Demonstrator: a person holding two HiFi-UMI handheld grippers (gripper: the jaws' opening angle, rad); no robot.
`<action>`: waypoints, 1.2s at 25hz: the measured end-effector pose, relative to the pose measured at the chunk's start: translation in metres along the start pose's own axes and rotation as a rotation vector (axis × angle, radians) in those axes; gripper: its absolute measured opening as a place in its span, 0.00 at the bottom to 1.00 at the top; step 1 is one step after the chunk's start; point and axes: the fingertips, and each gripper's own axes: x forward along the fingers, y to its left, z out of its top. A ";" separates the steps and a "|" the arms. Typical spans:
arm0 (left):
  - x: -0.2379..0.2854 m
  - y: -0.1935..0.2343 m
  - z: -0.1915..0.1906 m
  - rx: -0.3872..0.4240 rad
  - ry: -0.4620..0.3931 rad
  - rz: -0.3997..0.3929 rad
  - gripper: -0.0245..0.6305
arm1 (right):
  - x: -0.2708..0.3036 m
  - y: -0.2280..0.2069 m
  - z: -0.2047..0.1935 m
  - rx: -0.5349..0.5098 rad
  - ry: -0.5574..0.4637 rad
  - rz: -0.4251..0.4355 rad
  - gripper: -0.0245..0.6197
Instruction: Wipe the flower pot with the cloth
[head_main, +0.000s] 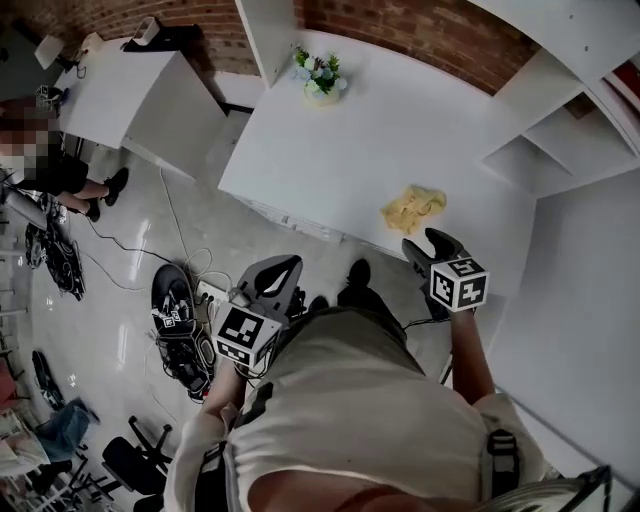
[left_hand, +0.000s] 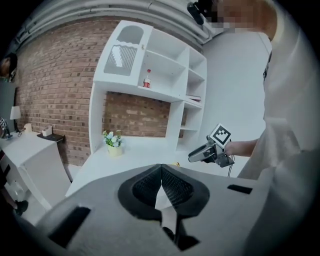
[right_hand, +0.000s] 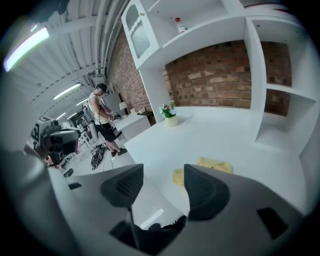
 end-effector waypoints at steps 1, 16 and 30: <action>0.008 0.001 0.003 -0.011 0.004 0.000 0.07 | 0.004 -0.009 -0.001 0.007 0.011 0.002 0.44; 0.093 0.007 0.024 0.012 0.096 0.099 0.07 | 0.089 -0.107 -0.043 -0.049 0.250 -0.015 0.44; 0.110 0.025 0.017 0.015 0.163 0.099 0.07 | 0.127 -0.140 -0.056 -0.161 0.364 -0.110 0.33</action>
